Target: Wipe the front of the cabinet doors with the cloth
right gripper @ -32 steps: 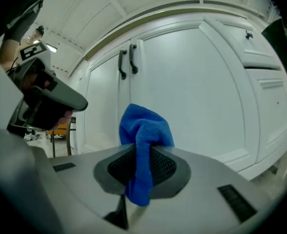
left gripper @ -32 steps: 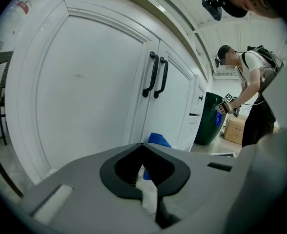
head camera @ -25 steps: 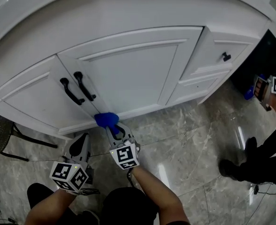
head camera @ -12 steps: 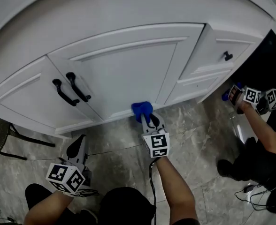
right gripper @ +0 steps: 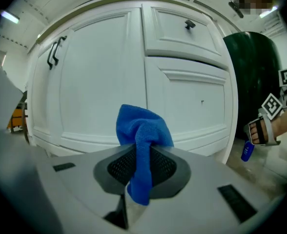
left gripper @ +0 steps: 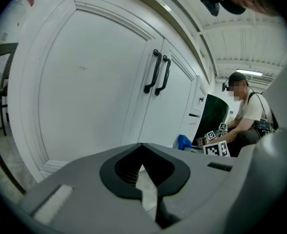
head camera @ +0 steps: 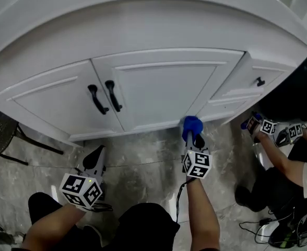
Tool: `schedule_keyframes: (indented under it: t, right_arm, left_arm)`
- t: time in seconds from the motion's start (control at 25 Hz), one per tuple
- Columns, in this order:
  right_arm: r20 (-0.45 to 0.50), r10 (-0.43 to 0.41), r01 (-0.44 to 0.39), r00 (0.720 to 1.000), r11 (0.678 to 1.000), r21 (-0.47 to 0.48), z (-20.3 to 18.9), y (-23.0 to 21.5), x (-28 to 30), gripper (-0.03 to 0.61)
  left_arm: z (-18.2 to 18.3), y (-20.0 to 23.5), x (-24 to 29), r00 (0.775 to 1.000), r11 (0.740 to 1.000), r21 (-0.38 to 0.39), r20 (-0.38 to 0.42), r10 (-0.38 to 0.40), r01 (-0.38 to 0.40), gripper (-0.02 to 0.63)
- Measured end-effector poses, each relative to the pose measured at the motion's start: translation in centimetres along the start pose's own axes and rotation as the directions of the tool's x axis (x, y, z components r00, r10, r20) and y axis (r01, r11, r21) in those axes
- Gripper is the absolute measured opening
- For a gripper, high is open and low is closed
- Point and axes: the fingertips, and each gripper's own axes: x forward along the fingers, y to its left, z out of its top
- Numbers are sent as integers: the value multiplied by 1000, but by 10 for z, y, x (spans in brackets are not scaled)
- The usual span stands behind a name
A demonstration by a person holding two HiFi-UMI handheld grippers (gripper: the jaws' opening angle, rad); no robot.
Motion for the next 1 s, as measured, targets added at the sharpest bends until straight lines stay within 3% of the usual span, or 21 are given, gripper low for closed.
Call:
schedule_keyframes:
  t: [0.08,0.16,0.24,0.32,0.52,0.72,0.84,1.0]
  right_arm:
    - [12,37,-37,999,999,-30,23,18,-17,49]
    - [-12,115,-116,993,986,-120,45,46,-38,49]
    - [-86,239,-253,967,940,-228,57,86,-58,49]
    - [-140,322,-350,936,895,-277,80,119,-73,49]
    - [-276,393,-445,877,882,-157,154,173,-112,49]
    - [-197,561,-587,804,801,-117,192,272,-146,49]
    - [-152,581,-599,800,786,-152,192,308,-149,49]
    - [-57,595,-598,802,795,-106,196,324,-155,49]
  left_arm:
    - [15,-2,6,1000,1000,-6,22,0,1,1]
    - [27,-10,6,999,1000,3,33,-6,6,0]
    - [29,-16,-1,1000,1000,10,17,-4,4,0]
    - [37,-21,-4,1000,1000,16,9,-27,27,0]
    - [60,-33,-25,991,991,38,38,-132,130,0]
    - [75,-8,-42,983,977,119,29,-179,174,0]
    - [78,19,-55,988,982,120,44,-149,142,1]
    - [83,31,-75,989,989,100,82,-119,111,0]
